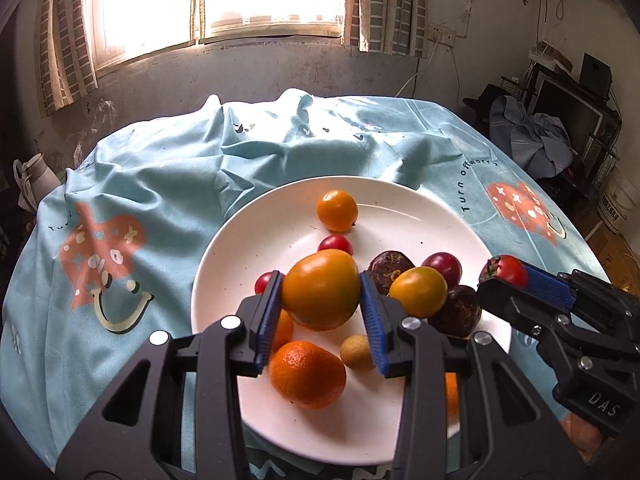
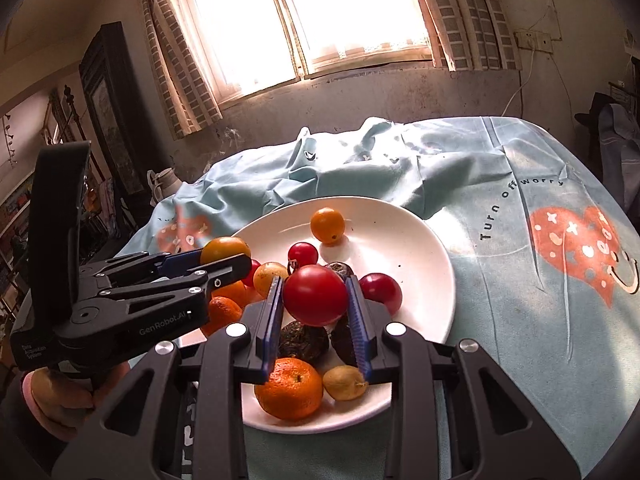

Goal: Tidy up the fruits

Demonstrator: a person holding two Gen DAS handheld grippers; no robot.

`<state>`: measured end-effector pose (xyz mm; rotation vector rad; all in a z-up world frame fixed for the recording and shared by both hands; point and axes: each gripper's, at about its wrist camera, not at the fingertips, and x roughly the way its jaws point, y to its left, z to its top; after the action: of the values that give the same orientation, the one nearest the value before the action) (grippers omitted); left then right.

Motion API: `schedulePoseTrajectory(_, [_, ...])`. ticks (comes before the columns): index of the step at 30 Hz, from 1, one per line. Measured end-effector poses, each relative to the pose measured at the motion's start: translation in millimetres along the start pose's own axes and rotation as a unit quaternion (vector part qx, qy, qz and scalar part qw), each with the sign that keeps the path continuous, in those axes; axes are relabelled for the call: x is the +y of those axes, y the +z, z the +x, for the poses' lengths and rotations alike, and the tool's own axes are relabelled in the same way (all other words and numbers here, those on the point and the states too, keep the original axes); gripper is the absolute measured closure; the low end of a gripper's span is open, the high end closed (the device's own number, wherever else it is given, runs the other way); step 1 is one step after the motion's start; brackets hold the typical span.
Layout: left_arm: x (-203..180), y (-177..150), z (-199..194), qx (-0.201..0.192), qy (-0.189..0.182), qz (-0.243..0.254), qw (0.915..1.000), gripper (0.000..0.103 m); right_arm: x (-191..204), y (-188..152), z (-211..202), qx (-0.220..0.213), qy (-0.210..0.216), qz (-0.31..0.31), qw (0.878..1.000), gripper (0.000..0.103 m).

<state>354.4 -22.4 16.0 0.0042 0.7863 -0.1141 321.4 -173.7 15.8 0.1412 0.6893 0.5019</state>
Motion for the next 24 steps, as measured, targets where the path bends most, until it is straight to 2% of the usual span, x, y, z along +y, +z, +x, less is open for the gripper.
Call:
schedulePoseTrajectory(6, [6.6,-0.1,13.8,0.009,0.015,-0.004,0.9998,0.064,6.1,1.9,10.5,0.005,0.002,-0.013,1.0,0.071])
schedulePoseTrajectory(8, [8.6,-0.6,11.4,0.009,0.021,-0.006,0.9997,0.062,7.6,3.1,13.2,0.011,0.003,-0.017,1.0,0.067])
schedulePoseTrajectory(10, [9.8,-2.7,0.7,-0.003,0.034,-0.007,0.9994,0.034,9.1,1.9,9.0,0.009,-0.002,-0.016,1.0,0.042])
schedulePoseTrajectory(11, [10.7,-4.4,-8.3,-0.017,0.048,-0.009,0.9987,0.015,9.9,1.5,4.0,0.002,-0.004,-0.015,1.0,0.038])
schedulePoseTrajectory(12, [11.3,-6.2,-18.5,-0.032,0.058,-0.009,0.9978,0.012,10.5,0.8,-1.9,-0.004,-0.002,-0.015,1.0,0.037])
schedulePoseTrajectory(15, [10.4,-13.3,-45.5,-0.042,0.055,0.0,0.9976,0.007,16.9,-3.7,-18.5,0.003,0.007,-0.02,1.0,0.037])
schedulePoseTrajectory(17, [10.2,-23.1,-65.8,-0.048,0.056,0.004,0.9973,0.004,23.1,-11.5,-33.1,0.005,0.017,-0.028,0.999,0.032])
schedulePoseTrajectory(18, [10.2,-30.3,-76.4,-0.052,0.055,0.007,0.9971,0.003,27.0,-17.4,-41.1,0.007,0.02,-0.034,0.999,0.029])
schedulePoseTrajectory(20, [10.6,-49.2,-96.7,-0.055,0.056,0.008,0.9969,0.002,34.9,-32.0,-56.5,0.009,0.019,-0.049,0.999,0.004])
schedulePoseTrajectory(24, [11.5,-95.5,-125.4,-0.054,0.055,0.008,0.997,0.002,42.8,-68.2,-83.7,0.015,0.005,-0.081,0.997,0.001])
